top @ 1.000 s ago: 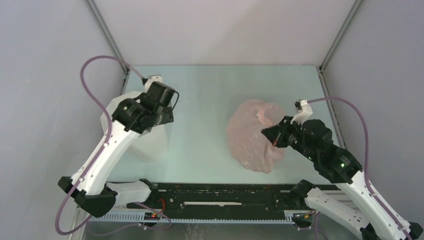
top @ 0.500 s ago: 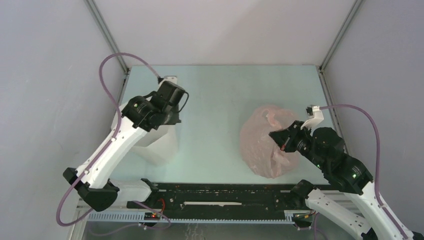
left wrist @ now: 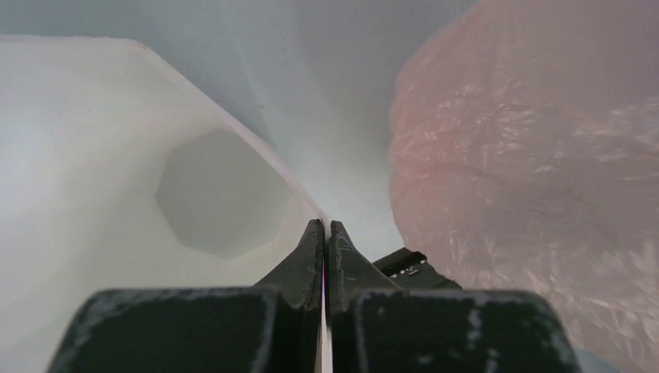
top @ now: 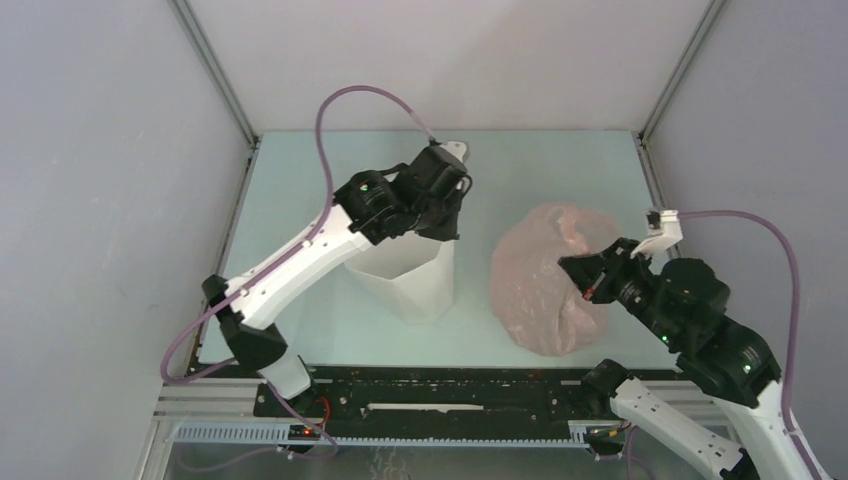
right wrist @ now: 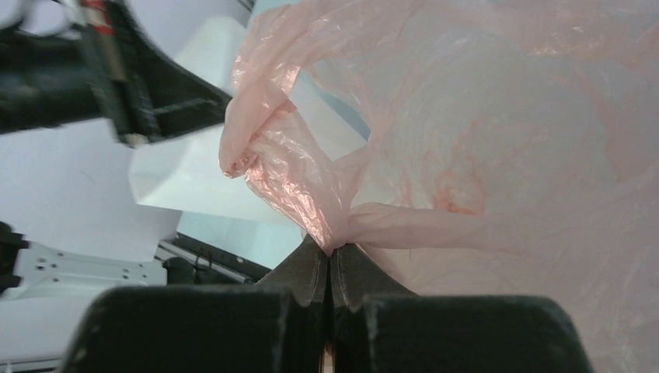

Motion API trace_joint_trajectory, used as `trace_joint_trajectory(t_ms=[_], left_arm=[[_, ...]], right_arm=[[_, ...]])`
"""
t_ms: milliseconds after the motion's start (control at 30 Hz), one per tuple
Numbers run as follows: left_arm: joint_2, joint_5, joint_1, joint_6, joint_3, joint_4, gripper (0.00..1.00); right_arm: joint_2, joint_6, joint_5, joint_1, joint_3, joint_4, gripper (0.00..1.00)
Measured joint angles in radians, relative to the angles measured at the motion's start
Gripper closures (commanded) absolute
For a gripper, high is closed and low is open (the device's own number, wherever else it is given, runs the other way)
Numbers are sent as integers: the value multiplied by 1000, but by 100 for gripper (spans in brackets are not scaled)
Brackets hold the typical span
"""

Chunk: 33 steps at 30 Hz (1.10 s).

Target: Put the trash bags into the trash bin

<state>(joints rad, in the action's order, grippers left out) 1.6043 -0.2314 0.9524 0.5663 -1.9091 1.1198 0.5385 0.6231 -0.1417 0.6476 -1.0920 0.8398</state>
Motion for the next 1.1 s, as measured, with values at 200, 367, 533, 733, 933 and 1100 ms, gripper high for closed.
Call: trace_joint_trajectory(t_ms=[200, 367, 533, 733, 933, 1100], left_arm=[[145, 70, 40, -7, -109, 5, 67], [209, 135, 47, -23, -216, 21, 37], [161, 154, 47, -43, -285, 23, 27], [-49, 95, 46, -66, -259, -9, 10], [-429, 31, 1, -79, -47, -135, 2], [-678, -56, -11, -76, 137, -229, 1]], right_arm=[[-36, -15, -46, 0, -121, 32, 100], [-53, -25, -76, 0, -185, 64, 100], [-2, -73, -105, 0, -306, 85, 100], [166, -178, -103, 0, -546, 31, 100], [401, -206, 59, 3, -743, -167, 100], [644, -172, 184, 115, -904, -338, 100]])
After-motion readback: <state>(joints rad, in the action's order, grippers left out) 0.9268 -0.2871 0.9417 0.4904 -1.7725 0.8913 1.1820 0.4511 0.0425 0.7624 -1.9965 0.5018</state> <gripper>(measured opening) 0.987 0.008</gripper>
